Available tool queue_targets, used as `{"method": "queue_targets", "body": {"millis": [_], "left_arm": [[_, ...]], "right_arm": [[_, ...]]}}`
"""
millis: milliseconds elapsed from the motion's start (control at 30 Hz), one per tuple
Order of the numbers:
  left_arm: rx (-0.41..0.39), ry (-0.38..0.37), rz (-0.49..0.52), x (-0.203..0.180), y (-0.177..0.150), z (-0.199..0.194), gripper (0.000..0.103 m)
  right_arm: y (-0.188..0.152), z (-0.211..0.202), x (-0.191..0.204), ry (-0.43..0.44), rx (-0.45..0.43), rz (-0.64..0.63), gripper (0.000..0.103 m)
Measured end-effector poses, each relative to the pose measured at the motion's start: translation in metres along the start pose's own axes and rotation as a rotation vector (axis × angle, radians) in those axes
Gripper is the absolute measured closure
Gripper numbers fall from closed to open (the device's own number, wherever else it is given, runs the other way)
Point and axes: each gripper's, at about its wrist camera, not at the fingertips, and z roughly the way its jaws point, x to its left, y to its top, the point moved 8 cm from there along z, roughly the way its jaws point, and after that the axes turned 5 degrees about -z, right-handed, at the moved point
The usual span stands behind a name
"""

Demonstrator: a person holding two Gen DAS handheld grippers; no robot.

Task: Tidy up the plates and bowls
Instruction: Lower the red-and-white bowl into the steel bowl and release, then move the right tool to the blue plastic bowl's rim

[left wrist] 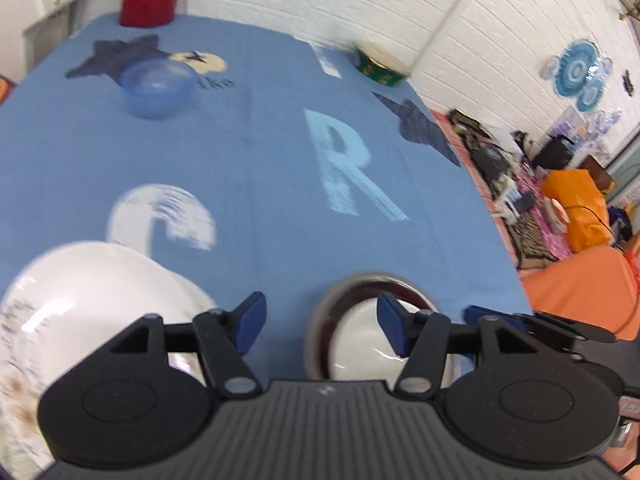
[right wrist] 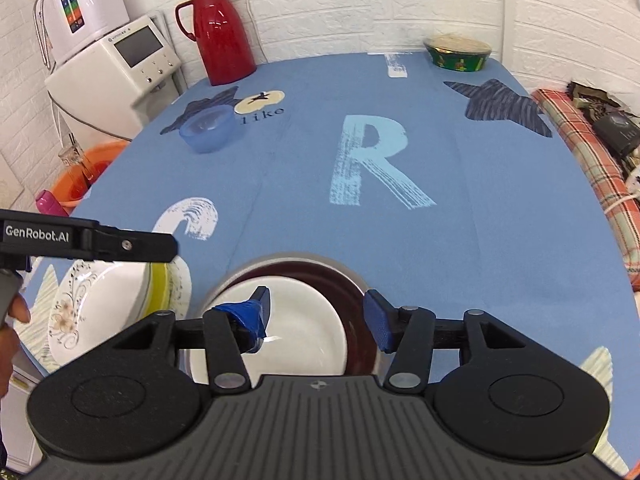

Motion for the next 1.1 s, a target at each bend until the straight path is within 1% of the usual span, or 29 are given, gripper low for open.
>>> {"method": "queue_targets", "body": {"millis": [100,300,367,467,567,667,733,800,867,967,1033,1100], "left_arm": [[-0.028,0.062,-0.02,0.036,0.019,-0.006,0.043],[-0.063,0.199,-0.103,0.121,0.054,-0.011,0.043],[-0.066,0.228,-0.135,0.143,0.067,-0.01,0.043],[-0.083,0.237,-0.179,0.166,0.097,-0.003,0.043],[-0.103,0.225,-0.206,0.176,0.136,0.009,0.042],[-0.116,0.205,-0.22,0.183,0.177,0.03,0.042],[-0.12,0.197,-0.222,0.186,0.199,0.046,0.041],[-0.116,0.191,-0.227,0.189,0.218,0.068,0.041],[-0.085,0.195,-0.228,0.192,0.228,0.091,0.041],[-0.051,0.206,-0.214,0.195,0.235,0.119,0.041],[-0.041,0.218,-0.215,0.199,0.235,0.13,0.041],[-0.03,0.213,-0.217,0.201,0.234,0.137,0.041]], "right_arm": [[0.015,0.015,0.012,0.029,0.007,-0.015,0.065],[0.053,0.062,0.048,0.106,0.045,-0.076,0.064],[0.07,0.081,0.061,0.132,0.057,-0.089,0.064],[0.103,0.111,0.078,0.165,0.057,-0.101,0.064],[0.139,0.141,0.093,0.184,0.05,-0.113,0.063],[0.174,0.174,0.107,0.192,0.041,-0.13,0.063],[0.19,0.198,0.113,0.181,0.052,-0.158,0.063],[0.197,0.223,0.116,0.172,0.08,-0.171,0.063],[0.2,0.243,0.116,0.181,0.105,-0.172,0.063],[0.204,0.265,0.117,0.159,0.122,-0.19,0.062],[0.204,0.275,0.119,0.159,0.126,-0.199,0.062],[0.203,0.279,0.123,0.183,0.122,-0.202,0.063]]}}
